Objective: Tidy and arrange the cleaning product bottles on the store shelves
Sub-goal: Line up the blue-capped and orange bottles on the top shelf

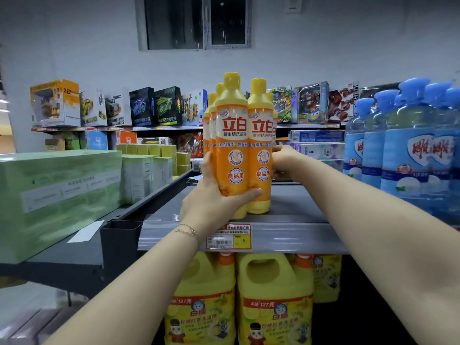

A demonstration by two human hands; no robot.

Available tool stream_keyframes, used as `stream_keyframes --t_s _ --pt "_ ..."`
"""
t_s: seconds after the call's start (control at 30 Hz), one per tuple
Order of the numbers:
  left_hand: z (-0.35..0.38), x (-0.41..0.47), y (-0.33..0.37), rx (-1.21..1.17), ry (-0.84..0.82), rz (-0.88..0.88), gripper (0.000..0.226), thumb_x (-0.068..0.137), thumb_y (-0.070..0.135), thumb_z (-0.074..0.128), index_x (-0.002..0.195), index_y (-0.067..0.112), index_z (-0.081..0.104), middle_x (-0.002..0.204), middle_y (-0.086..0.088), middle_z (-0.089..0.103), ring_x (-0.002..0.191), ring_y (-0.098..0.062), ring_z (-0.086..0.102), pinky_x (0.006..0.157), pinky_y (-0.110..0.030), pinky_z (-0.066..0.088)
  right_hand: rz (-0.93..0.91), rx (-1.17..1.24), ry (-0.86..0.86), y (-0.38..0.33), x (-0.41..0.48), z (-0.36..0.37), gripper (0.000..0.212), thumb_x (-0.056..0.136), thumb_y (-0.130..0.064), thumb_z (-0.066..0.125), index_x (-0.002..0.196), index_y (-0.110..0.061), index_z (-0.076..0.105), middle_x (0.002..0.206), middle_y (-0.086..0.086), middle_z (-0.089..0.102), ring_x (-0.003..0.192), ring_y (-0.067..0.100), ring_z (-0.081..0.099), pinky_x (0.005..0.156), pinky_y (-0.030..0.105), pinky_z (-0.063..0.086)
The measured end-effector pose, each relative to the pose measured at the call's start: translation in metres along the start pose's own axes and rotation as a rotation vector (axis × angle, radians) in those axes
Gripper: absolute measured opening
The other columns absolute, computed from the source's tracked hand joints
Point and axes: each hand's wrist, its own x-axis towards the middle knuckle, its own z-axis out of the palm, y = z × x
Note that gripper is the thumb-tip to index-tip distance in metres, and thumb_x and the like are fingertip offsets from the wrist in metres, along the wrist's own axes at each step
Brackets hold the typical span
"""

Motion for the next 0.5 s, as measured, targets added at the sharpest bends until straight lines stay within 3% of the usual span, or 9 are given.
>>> stream_keyframes --t_s 0.17,0.23,0.37,0.5 --pt "0.002 0.001 -0.001 0.028 0.011 -0.001 0.117 0.053 0.085 0.063 0.139 0.049 -0.007 0.124 0.011 0.058 0.101 -0.022 0.063 0.085 -0.048 0.054 -0.031 -0.029 -0.069 0.003 -0.016 -0.024 0.024 0.092 -0.025 0.060 0.113 -0.016 0.052 0.102 0.007 0.066 0.055 0.013 0.053 0.058 0.026 0.050" --pt "0.002 0.001 -0.002 0.029 0.016 0.004 0.115 0.053 0.085 0.062 0.139 0.050 -0.006 0.125 0.011 0.058 0.102 -0.023 0.063 0.085 -0.048 0.054 -0.071 -0.031 -0.113 0.006 -0.024 -0.032 0.019 0.090 -0.027 0.063 0.105 -0.018 0.055 0.099 0.005 0.068 0.054 0.013 0.054 0.057 0.026 0.048" --pt "0.003 0.001 -0.001 0.039 0.030 0.002 0.114 0.053 0.085 0.062 0.138 0.051 -0.006 0.123 0.012 0.059 0.103 -0.024 0.063 0.085 -0.049 0.054 -0.117 -0.043 -0.146 0.009 -0.039 -0.044 0.035 0.084 -0.036 0.070 0.112 -0.019 0.059 0.100 0.008 0.073 0.052 0.013 0.054 0.057 0.027 0.047" --pt "0.004 0.001 -0.001 0.065 0.036 -0.006 0.113 0.056 0.084 0.061 0.138 0.048 -0.007 0.120 0.011 0.060 0.101 -0.026 0.064 0.085 -0.050 0.054 -0.145 -0.081 -0.105 0.008 -0.055 -0.046 0.036 0.084 -0.042 0.069 0.110 -0.020 0.059 0.088 0.006 0.072 0.050 0.013 0.055 0.052 0.025 0.047"
